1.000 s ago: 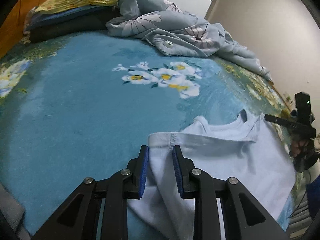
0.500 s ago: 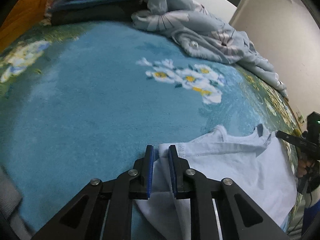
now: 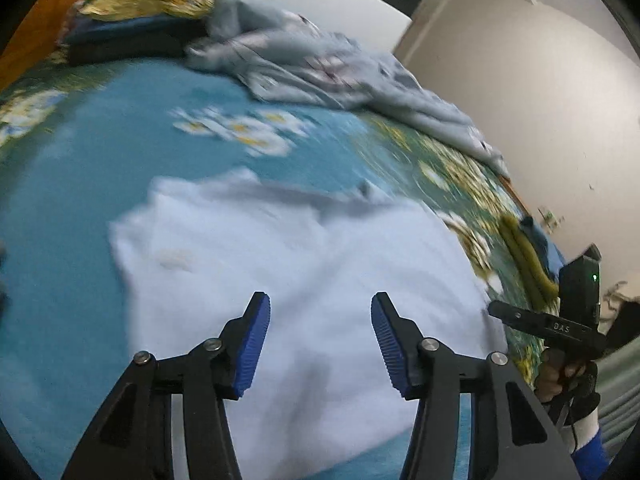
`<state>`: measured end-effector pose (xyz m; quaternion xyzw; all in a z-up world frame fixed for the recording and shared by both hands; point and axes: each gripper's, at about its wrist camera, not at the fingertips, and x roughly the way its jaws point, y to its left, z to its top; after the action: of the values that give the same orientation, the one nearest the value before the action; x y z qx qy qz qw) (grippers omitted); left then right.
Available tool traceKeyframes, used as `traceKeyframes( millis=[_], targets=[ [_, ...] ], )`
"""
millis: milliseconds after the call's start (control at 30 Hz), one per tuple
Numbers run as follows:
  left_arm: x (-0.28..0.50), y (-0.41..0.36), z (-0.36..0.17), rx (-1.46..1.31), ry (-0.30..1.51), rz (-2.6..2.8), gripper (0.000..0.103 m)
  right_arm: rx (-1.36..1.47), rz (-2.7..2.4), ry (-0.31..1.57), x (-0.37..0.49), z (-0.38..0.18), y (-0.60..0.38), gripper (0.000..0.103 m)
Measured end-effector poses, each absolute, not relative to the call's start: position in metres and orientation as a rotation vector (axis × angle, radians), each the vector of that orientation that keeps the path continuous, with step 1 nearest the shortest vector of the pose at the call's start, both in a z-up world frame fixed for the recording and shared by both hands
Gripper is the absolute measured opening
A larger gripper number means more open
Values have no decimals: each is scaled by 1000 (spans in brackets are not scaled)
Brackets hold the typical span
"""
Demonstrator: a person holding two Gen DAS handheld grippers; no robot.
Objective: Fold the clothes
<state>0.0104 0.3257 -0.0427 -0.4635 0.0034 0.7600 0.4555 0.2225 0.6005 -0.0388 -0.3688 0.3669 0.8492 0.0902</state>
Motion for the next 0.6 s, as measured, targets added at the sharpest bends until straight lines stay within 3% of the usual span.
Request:
traceKeyframes(
  millis=[100,233,400,467,533,600],
  targets=[
    [31,353,-54,-1167,33,1815,44,-1059,2489,1140,229,-46,603,46],
    [36,377,-65,-1203,92,1841,10,-1044,2492,1211,222,-53,609,48],
    [36,381,-76,-1210,109,1852,4,-1014,2528,1286,211,-57,615,47],
    [31,378,-82,-1230,73,1849,3,-1012,2528,1299,207,-56,616,38],
    [31,376,-84,-1236,48,1848,2,-1013,2523,1310,204,-55,616,12],
    [34,378,-84,-1230,67,1860,2,-1009,2526,1298,202,-49,615,8]
  ],
)
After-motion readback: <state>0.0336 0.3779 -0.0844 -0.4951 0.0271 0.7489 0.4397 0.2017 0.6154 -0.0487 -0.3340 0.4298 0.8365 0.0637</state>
